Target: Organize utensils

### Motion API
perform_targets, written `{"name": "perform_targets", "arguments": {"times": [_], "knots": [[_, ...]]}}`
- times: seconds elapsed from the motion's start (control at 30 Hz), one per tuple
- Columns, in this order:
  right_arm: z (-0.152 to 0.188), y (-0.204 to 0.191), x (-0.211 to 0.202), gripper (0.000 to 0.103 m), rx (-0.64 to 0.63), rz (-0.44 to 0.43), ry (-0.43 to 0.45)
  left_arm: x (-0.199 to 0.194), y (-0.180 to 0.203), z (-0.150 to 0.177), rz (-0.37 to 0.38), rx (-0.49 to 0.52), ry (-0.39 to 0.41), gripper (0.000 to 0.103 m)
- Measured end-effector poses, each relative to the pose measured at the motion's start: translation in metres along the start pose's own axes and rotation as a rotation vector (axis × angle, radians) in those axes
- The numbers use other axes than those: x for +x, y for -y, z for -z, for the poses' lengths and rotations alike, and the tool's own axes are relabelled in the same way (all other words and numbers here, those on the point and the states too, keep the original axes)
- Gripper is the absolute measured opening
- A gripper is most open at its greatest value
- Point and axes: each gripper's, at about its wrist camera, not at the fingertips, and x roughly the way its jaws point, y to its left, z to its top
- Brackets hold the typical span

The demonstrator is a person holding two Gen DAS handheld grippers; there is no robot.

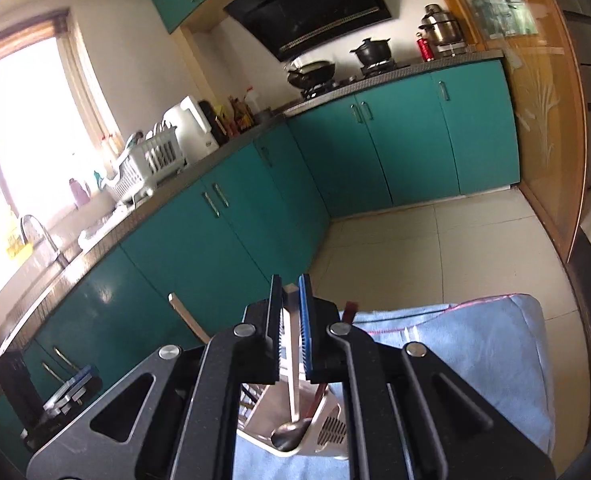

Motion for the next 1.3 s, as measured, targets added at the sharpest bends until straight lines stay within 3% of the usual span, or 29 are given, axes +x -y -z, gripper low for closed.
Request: {"name": "perform_targets", "arguments": {"times": [0.1,0.3,0.33,0.4,0.47,0.57,0.67,0.8,0.93,1.07,1.3], "knots": [[0.002,-0.002,-0.001,0.008,-0.016,0.008,0.006,-0.001,-0.001,0.0,0.003,-0.003,0.004,0.098],[0.039,-0.025,-0.018,0.009,-0.161,0.025,0.099,0.001,-0.001,0.002,0.002,0.0,-0.003,0.098],[0.044,-0.027,-0.023,0.016,-0.174,0.033,0.105,0.001,0.0,0.002,0.004,0.002,-0.007,0.098],[0.052,-0.028,-0.039,0.071,-0.157,0.048,0.127,0.001,0.0,0.003,0.005,0.006,-0.011,0.098],[0.058,-0.027,-0.063,0.077,-0.122,0.071,0.167,0.001,0.002,0.004,0.009,0.015,-0.022,0.098],[0.07,-0.036,-0.101,0.08,-0.102,0.097,0.159,-0.001,0.012,0.007,0.015,0.062,-0.055,0.098],[0.098,-0.052,-0.134,0.096,-0.099,0.156,0.095,-0.013,0.027,0.012,0.038,0.096,-0.105,0.098],[0.15,-0.068,-0.159,0.099,-0.156,0.231,0.001,-0.037,0.044,0.045,0.073,0.127,-0.172,0.098],[0.196,-0.063,-0.165,0.099,-0.148,0.275,-0.087,-0.051,0.055,0.122,0.074,0.131,-0.326,0.098],[0.235,-0.05,-0.168,0.099,-0.099,0.288,-0.154,-0.064,0.064,0.177,0.042,0.116,-0.408,0.098],[0.274,-0.045,-0.172,0.099,-0.07,0.286,-0.218,-0.088,0.086,0.204,0.044,0.154,-0.449,0.098]]}}
